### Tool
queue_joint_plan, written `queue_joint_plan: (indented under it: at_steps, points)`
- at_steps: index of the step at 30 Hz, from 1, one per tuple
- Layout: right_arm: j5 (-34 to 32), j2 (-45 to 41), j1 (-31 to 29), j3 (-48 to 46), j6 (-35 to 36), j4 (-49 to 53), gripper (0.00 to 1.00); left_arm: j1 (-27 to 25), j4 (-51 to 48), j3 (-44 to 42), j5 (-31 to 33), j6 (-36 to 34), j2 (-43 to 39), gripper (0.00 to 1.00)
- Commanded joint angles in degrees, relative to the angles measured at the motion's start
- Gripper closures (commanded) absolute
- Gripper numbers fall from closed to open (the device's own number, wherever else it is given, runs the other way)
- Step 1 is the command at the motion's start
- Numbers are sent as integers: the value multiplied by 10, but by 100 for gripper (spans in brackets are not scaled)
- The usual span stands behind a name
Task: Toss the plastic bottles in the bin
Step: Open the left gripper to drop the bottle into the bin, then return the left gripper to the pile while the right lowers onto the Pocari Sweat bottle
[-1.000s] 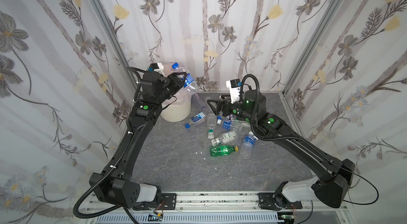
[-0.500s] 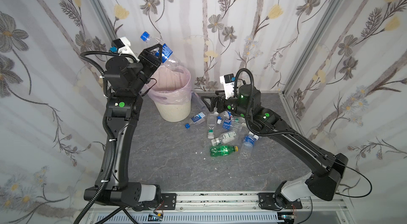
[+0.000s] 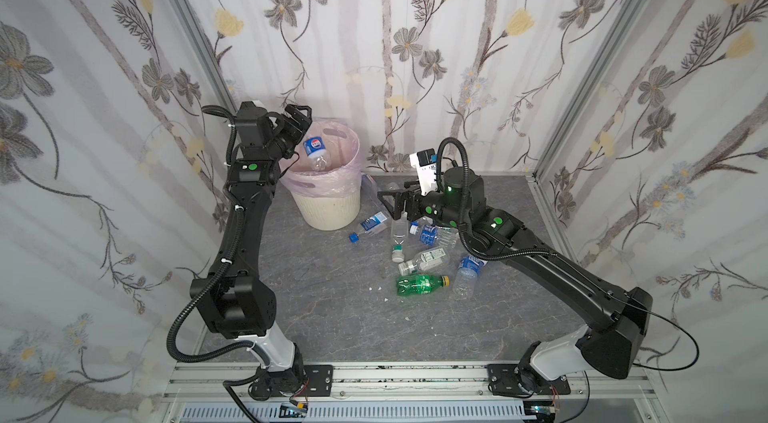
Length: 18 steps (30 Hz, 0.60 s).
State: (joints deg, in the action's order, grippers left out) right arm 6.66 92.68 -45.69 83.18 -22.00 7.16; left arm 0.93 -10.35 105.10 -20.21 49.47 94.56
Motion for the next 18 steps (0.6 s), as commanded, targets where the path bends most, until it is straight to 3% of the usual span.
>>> queue_joint_plan:
  at_steps: [1,9,18]
  points:
    - [-15,-9,-1,-13,-6,-23,0,-8,43,10,-36,-12,-22,0]
    - [-31,-27,-1,-33,-17,-21,0,-29,43,-49,-28,-19,-91,0]
    - [-84,-74,1,-96,-34,-9,0,-127,43,-135,29,-49,-149,0]
